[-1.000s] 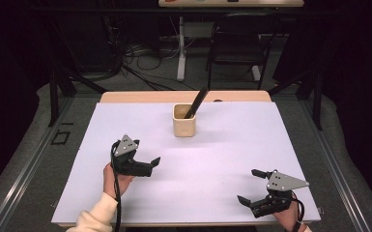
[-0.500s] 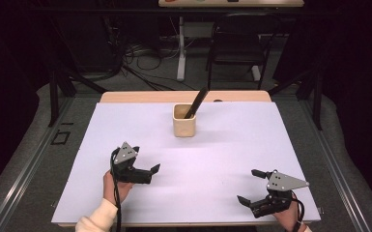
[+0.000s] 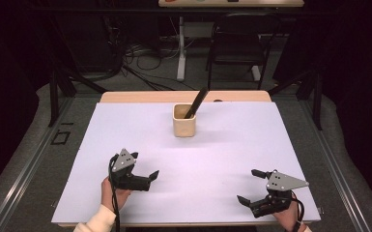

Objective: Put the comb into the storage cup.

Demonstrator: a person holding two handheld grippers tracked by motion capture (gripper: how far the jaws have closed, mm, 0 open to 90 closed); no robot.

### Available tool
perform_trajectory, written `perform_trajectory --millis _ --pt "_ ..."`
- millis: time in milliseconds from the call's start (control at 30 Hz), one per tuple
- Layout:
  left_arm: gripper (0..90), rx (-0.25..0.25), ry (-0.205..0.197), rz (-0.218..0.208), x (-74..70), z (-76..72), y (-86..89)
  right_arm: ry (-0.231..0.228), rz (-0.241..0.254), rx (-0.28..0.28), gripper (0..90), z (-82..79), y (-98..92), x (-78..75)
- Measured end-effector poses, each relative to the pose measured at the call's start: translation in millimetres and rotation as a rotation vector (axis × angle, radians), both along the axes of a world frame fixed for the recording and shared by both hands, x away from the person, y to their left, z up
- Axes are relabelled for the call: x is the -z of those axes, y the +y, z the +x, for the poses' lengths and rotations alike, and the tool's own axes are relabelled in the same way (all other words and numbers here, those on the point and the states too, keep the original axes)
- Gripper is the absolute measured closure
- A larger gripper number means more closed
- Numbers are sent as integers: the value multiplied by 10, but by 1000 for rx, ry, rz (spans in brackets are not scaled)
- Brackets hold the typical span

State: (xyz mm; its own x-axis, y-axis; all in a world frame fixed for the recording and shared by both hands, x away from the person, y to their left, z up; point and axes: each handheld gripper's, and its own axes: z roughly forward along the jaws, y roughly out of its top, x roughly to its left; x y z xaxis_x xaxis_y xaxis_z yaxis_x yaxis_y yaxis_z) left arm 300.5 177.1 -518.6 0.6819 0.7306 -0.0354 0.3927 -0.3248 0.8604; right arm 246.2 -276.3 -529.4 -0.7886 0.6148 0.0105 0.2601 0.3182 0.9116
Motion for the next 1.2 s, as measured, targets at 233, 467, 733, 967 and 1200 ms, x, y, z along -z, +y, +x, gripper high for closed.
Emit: perform_trajectory --millis 233,467,733,967,1200 --pt "0 3 -5 12 34 -87 15 -4 1 -1 0 0 1 -1" --pt "0 -2 -17 16 36 -157 42 -6 -1 -4 0 1 1 -1" --pt "0 -8 -26 19 33 -215 73 -4 -3 -3 0 4 6 3" --pt "0 -14 -38 16 27 -282 108 -3 -2 -4 0 6 6 3" --pt "0 -17 -49 14 28 -352 140 -4 -4 -2 0 7 5 3"
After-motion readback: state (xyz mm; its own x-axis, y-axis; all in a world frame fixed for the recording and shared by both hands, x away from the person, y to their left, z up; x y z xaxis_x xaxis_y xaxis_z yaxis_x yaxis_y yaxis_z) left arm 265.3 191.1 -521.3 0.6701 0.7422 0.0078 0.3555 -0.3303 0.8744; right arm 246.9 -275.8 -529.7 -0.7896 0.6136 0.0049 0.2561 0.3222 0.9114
